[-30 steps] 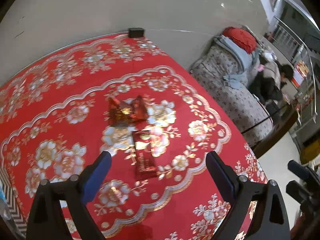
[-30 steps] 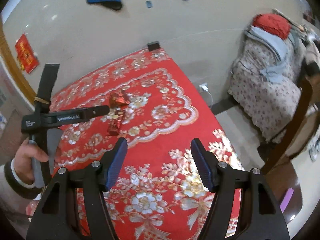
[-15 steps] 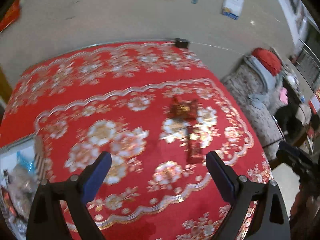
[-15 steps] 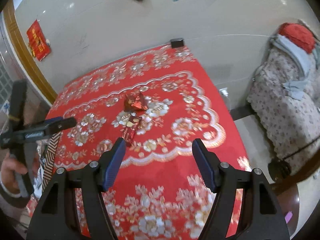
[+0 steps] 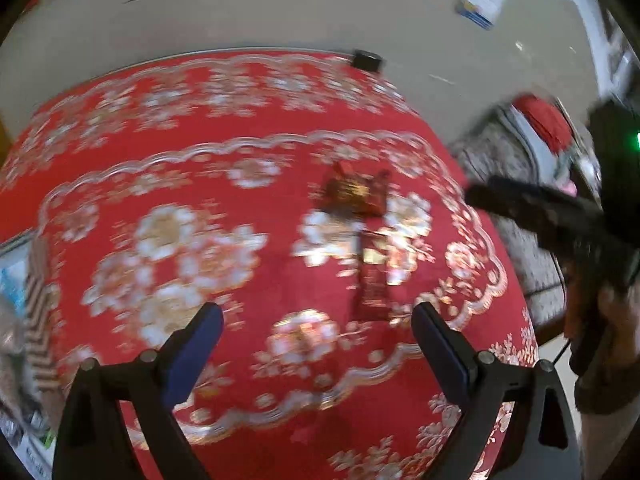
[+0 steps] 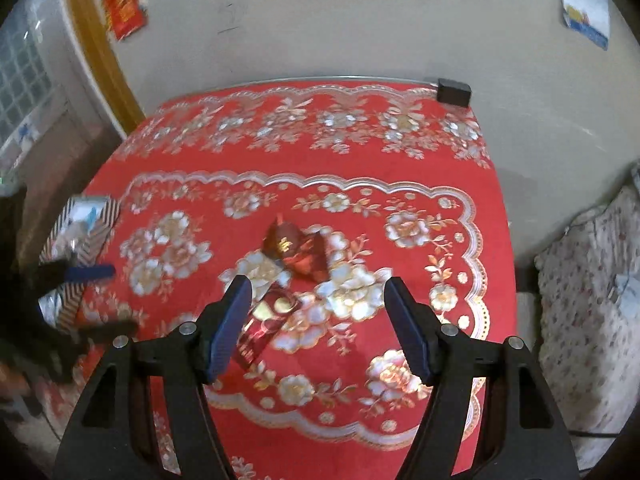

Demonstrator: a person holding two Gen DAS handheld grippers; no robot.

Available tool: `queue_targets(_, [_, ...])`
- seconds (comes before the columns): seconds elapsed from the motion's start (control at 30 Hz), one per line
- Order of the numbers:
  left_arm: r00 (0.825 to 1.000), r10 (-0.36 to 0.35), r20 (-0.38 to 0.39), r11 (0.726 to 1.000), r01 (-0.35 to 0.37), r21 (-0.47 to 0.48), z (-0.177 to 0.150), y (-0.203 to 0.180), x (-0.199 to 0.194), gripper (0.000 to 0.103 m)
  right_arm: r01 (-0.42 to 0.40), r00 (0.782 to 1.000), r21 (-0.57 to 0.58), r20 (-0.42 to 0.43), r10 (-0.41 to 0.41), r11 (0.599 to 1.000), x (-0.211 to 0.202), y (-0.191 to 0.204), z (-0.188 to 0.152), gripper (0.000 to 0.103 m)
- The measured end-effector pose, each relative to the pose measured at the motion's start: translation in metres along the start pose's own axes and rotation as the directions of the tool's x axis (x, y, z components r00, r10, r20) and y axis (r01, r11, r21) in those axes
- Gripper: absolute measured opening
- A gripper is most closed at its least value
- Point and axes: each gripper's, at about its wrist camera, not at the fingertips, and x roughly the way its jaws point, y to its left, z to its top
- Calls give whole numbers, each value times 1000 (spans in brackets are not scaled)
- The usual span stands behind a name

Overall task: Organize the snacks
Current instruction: 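Move both tools back over the last red candies on the tablecloth, then grasp the red bar candy with left tool while right tool grasps red pyramid candy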

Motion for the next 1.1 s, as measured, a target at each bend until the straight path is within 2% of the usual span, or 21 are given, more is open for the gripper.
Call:
queue_targets(0.13, [1000, 7, -20, 1000, -7, 27, 12, -21, 27, 96, -61, 998, 84, 10, 61, 995, 4, -19, -3, 69])
queue_targets(0.23, [999, 1, -45, 1000, 0, 21, 22, -30, 47, 96, -55, 998, 84, 3, 55, 995, 8, -23, -6, 69])
queue_targets(0.37, [997, 29, -73, 997, -23, 76, 25, -45, 67, 96, -67, 998, 97, 3, 67, 993, 9, -33, -6, 69])
queue_targets(0.43, [995, 54, -85, 993, -44, 110, 24, -50, 75, 88, -68, 998, 96, 5, 67, 993, 11, -38, -4, 69])
queue_targets(0.5, [991, 73, -117, 990, -57, 130, 23, -51, 84, 65, -76, 997, 101, 6, 76, 992, 14, -42, -1, 69])
queue_targets(0.53, [988, 78, -133, 990, -61, 130, 23, -50, 87, 58, -81, 997, 101, 7, 81, 992, 16, -44, 0, 69])
queue_targets(0.63, [988, 106, -109, 984, -88, 157, 21, -49, 86, 44, -98, 995, 95, 8, 97, 991, 23, -44, 7, 69])
queue_targets(0.67, [988, 111, -107, 983, -93, 159, 20, -48, 86, 36, -104, 995, 88, 6, 104, 991, 26, -43, 9, 69])
queue_targets(0.73, [989, 106, -103, 986, -91, 140, 18, -40, 83, 28, -115, 993, 56, 0, 115, 992, 34, -38, 16, 69])
queue_targets(0.87, [989, 106, -105, 991, -96, 96, 13, -21, 76, 28, -137, 990, -68, -26, 136, 988, 50, -15, 27, 69])
queue_targets(1.1, [990, 97, -105, 995, -95, 28, 7, 5, 65, 27, -164, 983, -279, -131, 132, 946, 99, 17, 39, 76])
